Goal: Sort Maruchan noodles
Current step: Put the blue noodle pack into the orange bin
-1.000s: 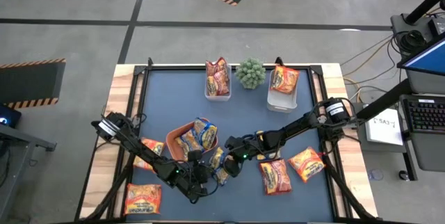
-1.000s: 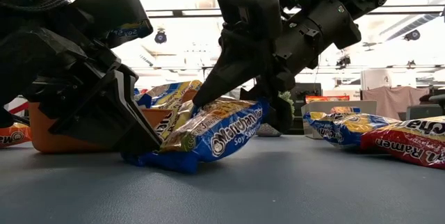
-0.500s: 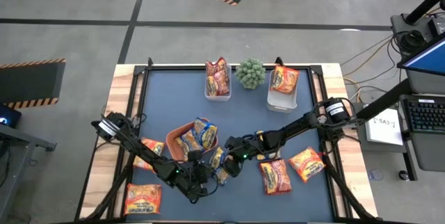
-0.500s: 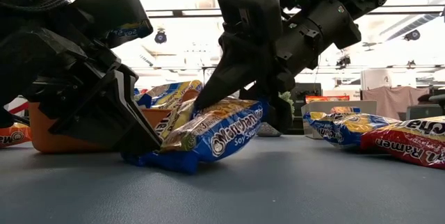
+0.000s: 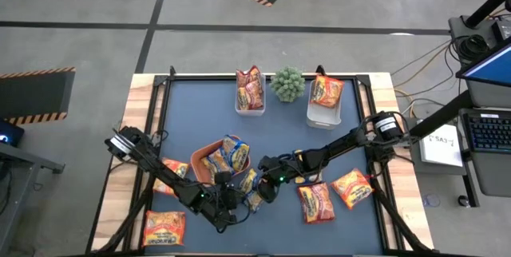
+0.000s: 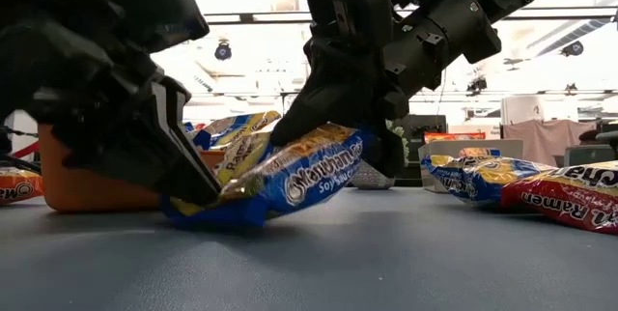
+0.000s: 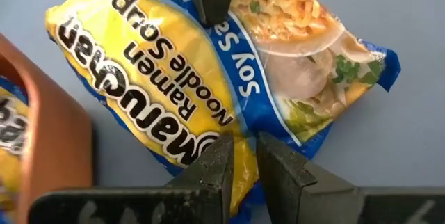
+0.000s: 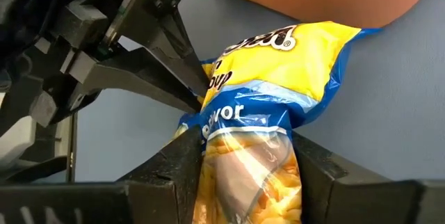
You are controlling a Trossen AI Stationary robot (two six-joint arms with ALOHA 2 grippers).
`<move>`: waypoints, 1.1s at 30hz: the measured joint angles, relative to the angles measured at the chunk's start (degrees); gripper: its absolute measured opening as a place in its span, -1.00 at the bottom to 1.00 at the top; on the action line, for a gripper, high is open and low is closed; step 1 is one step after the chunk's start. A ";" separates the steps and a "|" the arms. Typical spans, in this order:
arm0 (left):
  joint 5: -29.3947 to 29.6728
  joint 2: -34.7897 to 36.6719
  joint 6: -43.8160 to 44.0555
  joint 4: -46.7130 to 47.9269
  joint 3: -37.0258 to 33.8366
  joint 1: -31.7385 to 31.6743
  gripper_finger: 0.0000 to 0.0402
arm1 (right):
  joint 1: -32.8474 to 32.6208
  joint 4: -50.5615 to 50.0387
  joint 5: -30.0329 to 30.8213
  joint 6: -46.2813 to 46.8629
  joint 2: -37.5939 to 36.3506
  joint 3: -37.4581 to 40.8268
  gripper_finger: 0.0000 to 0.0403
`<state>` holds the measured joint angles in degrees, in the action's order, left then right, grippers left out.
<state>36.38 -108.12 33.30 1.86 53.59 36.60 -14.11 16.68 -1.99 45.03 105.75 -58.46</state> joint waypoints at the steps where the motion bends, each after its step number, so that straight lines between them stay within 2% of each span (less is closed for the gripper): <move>1: 0.01 0.24 0.02 0.23 0.02 0.00 -0.77 | 0.02 -0.06 0.01 -0.03 -0.22 0.00 -0.23; 9: 0.17 1.41 -0.92 0.35 0.02 0.02 -0.77 | 0.03 -0.10 -0.01 -1.14 -1.52 0.00 -0.23; 13: 0.48 5.42 -4.31 1.69 0.07 0.02 -0.77 | 0.13 -0.03 -0.11 -1.49 -2.53 0.00 -0.24; 20: 0.63 11.99 -8.68 9.43 0.08 0.04 -0.77 | 0.13 -0.12 -0.07 -2.38 -4.87 0.02 -0.24; 25: 2.01 18.26 -14.03 10.85 0.09 0.04 -0.77 | 0.13 -0.11 -0.06 -2.42 -7.10 0.02 -0.24; 31: 2.45 29.18 -22.12 11.07 0.10 1.15 -0.77 | -0.12 1.25 1.07 -2.17 -8.19 -0.66 -0.24; 33: 4.40 32.48 -23.97 11.07 -0.17 1.66 -0.77 | -0.25 1.32 2.34 -2.17 -7.90 -1.67 -0.24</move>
<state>40.78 -75.64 9.33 12.94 53.41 38.27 -14.36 18.00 0.35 42.86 97.84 -60.13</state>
